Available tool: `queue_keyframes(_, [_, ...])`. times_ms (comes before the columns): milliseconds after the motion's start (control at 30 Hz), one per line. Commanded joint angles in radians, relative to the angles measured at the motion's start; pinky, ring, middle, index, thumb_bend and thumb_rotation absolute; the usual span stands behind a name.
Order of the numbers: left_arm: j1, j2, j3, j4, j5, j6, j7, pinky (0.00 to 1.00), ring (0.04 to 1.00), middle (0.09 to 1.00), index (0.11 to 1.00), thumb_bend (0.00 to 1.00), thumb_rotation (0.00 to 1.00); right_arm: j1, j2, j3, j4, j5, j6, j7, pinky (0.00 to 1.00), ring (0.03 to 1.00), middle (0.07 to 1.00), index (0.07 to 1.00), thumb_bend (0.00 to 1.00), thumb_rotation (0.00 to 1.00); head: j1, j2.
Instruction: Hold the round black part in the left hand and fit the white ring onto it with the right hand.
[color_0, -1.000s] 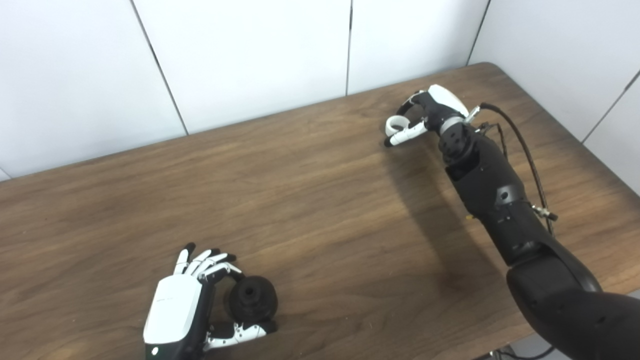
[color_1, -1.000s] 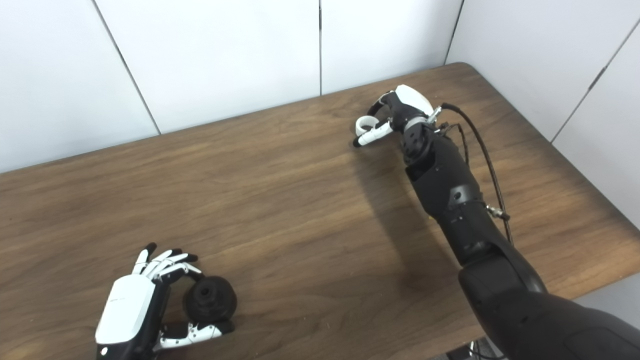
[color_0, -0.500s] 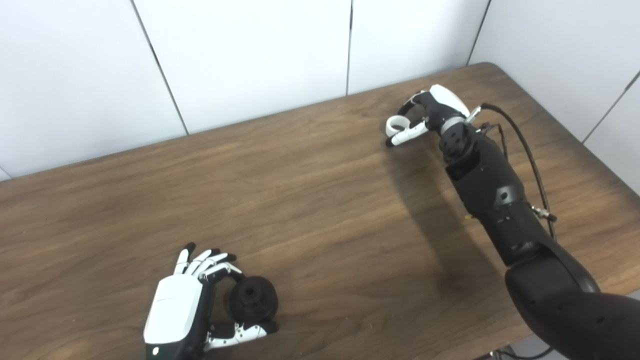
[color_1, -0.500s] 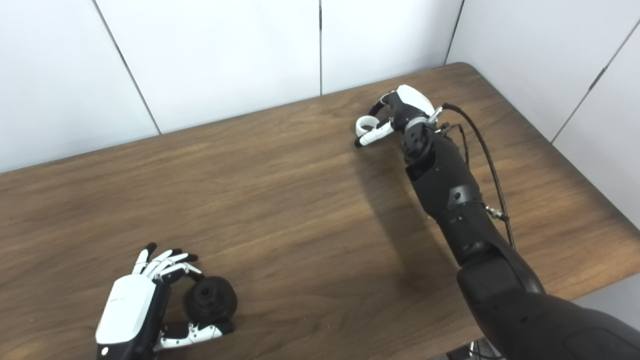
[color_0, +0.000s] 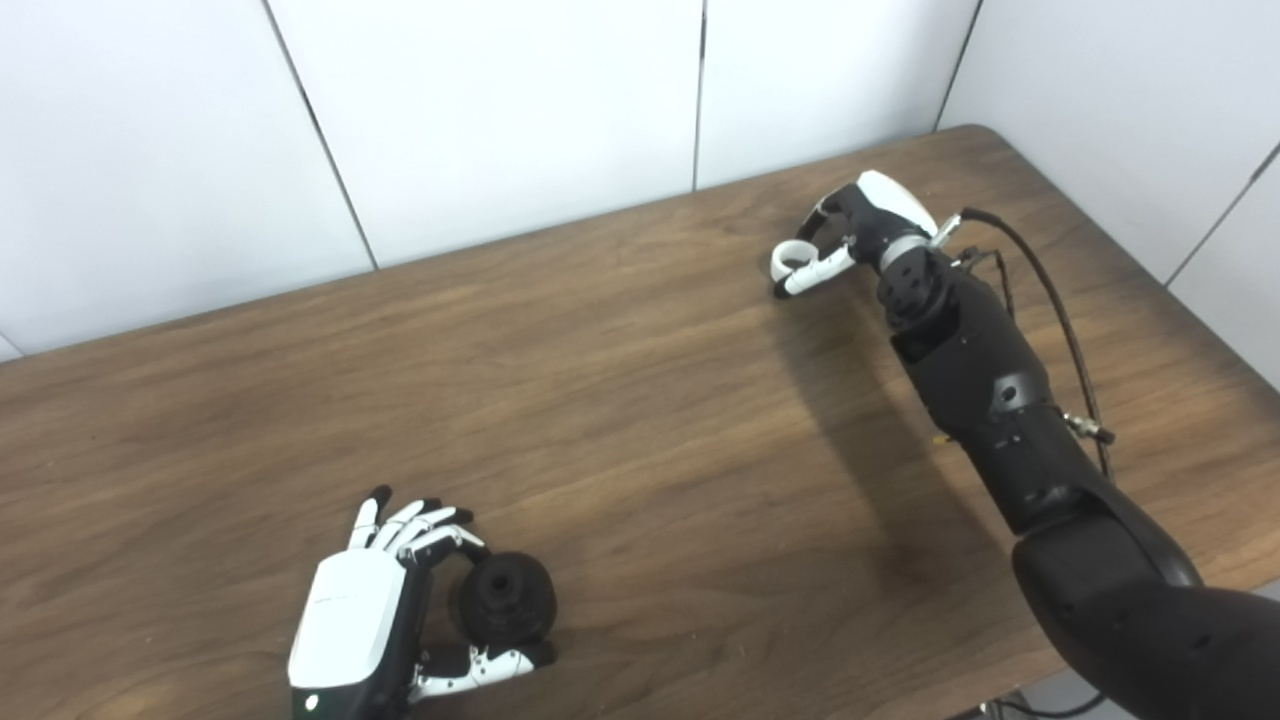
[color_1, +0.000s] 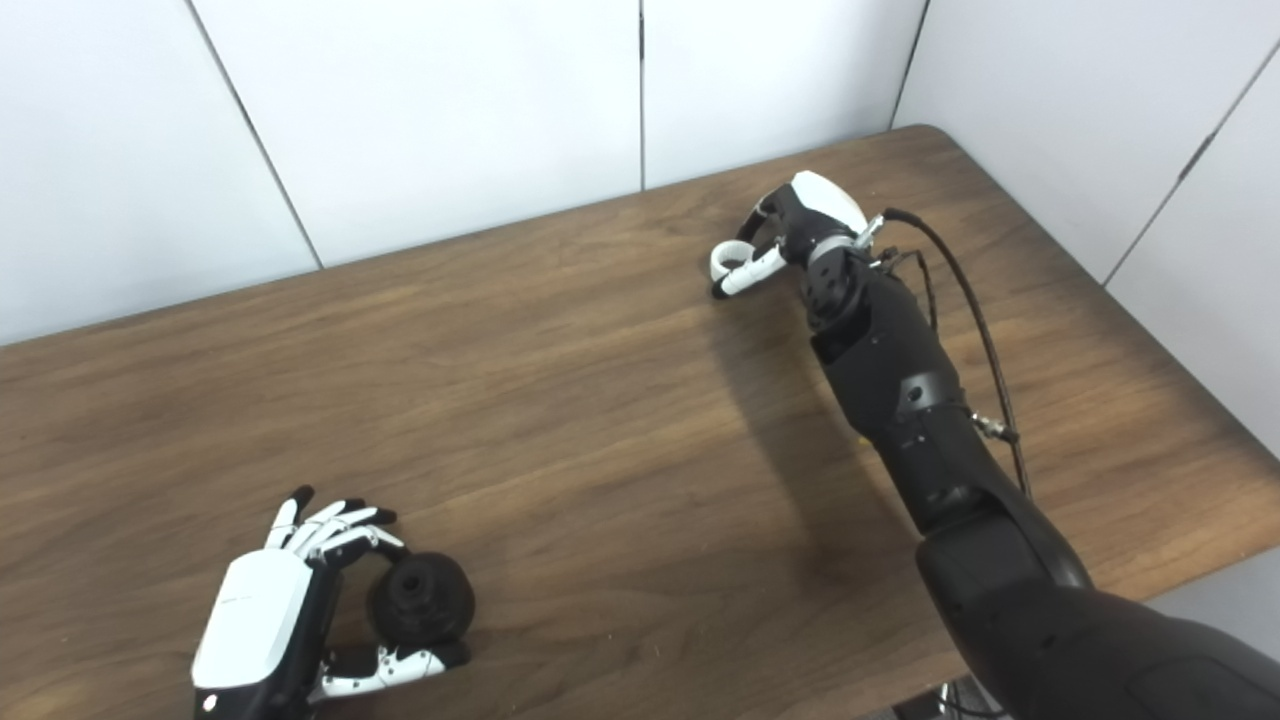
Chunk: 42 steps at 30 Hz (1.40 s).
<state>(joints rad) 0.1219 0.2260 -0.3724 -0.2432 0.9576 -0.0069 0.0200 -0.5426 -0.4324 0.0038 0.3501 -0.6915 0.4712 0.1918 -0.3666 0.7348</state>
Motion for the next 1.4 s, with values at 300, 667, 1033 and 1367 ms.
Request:
queue_keyframes(300, [0.01, -0.001, -0.009, -0.004, 0.03, 0.008, -0.025, 1.0, 0.86, 0.77, 0.485, 0.52, 0.05, -0.017, -0.044, 0.031, -0.037, 0.02, -0.004, -0.021, 1.0, 1.0, 0.868, 0.485, 0.52, 0.13, -0.002, 0.002])
queue_keyframes(667, [0.004, -0.014, -0.017, 0.004, 0.044, 0.015, -0.029, 1.0, 0.864, 0.771, 0.485, 0.52, 0.05, 0.01, -0.073, 0.066, -0.127, 0.091, -0.053, -0.024, 1.0, 1.0, 0.869, 0.486, 0.52, 0.13, 0.025, -0.002])
queue_keyframes(1033, [-0.013, -0.03, -0.031, 0.042, 0.058, 0.011, 0.004, 1.0, 0.86, 0.768, 0.485, 0.52, 0.05, 0.034, -0.104, 0.125, -0.326, 0.1, -0.042, 0.046, 1.0, 0.992, 0.848, 0.485, 0.52, 0.14, 0.073, -0.006])
queue_keyframes(1367, [-0.023, -0.065, -0.056, 0.046, 0.092, 0.038, 0.002, 1.0, 0.87, 0.773, 0.485, 0.52, 0.05, 0.097, -0.11, 0.175, -0.622, 0.094, -0.017, 0.198, 0.98, 0.965, 0.829, 0.484, 0.52, 0.13, 0.217, 0.008])
